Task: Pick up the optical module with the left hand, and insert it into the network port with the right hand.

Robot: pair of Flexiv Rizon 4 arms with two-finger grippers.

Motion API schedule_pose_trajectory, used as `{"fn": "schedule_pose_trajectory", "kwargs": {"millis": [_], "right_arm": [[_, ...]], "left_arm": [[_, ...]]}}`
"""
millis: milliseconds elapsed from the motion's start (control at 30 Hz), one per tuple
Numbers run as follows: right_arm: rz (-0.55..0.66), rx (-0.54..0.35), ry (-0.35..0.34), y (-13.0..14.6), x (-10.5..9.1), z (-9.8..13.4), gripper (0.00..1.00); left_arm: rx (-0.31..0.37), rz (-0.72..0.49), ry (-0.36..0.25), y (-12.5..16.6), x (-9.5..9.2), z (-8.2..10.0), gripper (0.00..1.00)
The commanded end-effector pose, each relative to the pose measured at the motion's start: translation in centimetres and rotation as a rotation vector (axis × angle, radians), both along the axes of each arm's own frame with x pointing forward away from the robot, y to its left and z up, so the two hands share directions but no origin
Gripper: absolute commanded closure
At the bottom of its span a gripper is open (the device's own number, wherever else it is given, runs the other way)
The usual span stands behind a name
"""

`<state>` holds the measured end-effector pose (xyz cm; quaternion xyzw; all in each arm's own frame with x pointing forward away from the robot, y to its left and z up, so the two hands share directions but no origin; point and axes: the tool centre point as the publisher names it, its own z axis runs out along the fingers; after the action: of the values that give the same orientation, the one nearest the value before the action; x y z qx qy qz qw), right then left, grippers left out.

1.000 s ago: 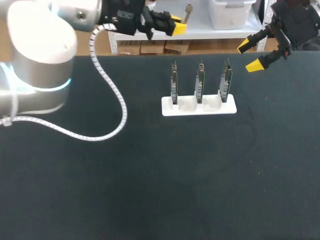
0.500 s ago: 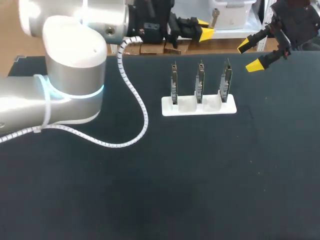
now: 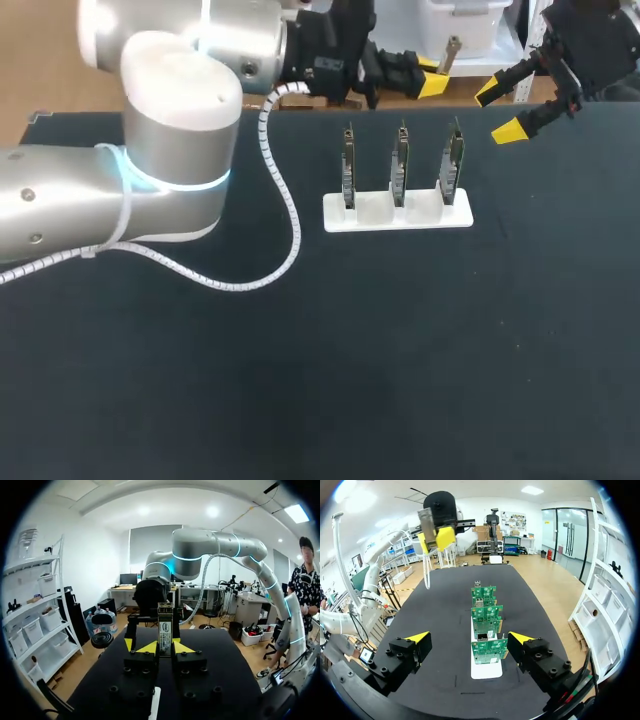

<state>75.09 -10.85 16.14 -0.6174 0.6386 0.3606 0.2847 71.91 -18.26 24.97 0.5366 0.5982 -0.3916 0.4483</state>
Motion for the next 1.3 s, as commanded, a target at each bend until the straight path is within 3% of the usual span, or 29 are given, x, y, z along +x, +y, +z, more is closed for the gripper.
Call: {"fn": "schedule_pose_trajectory", "kwargs": {"millis": [33, 200, 333, 1067, 1300], "right_arm": [[0.001, 0.002, -0.002, 0.0, 0.0, -0.1, 0.0], [0.001, 0.002, -0.002, 0.0, 0.0, -0.1, 0.0], [0.001, 0.002, -0.002, 0.0, 0.0, -0.1, 0.0], [0.001, 0.002, -0.002, 0.0, 0.0, -0.1, 0.0], [0.001, 0.002, -0.002, 0.0, 0.0, -0.1, 0.0]], "left_arm": [[0.051, 0.022, 0.005, -0.7, 1.2, -0.4, 1.0], [0.06, 0.048, 0.017, -0.5, 1.8, -0.8, 1.0], [0.034, 0.038, -0.008, 0.1, 1.3, 0.4, 1.0], [0.034, 0.038, -0.008, 0.1, 1.3, 0.4, 1.0], [-0.023, 0.006, -0.05, -2.4, 2.6, 0.2, 1.0]]}}
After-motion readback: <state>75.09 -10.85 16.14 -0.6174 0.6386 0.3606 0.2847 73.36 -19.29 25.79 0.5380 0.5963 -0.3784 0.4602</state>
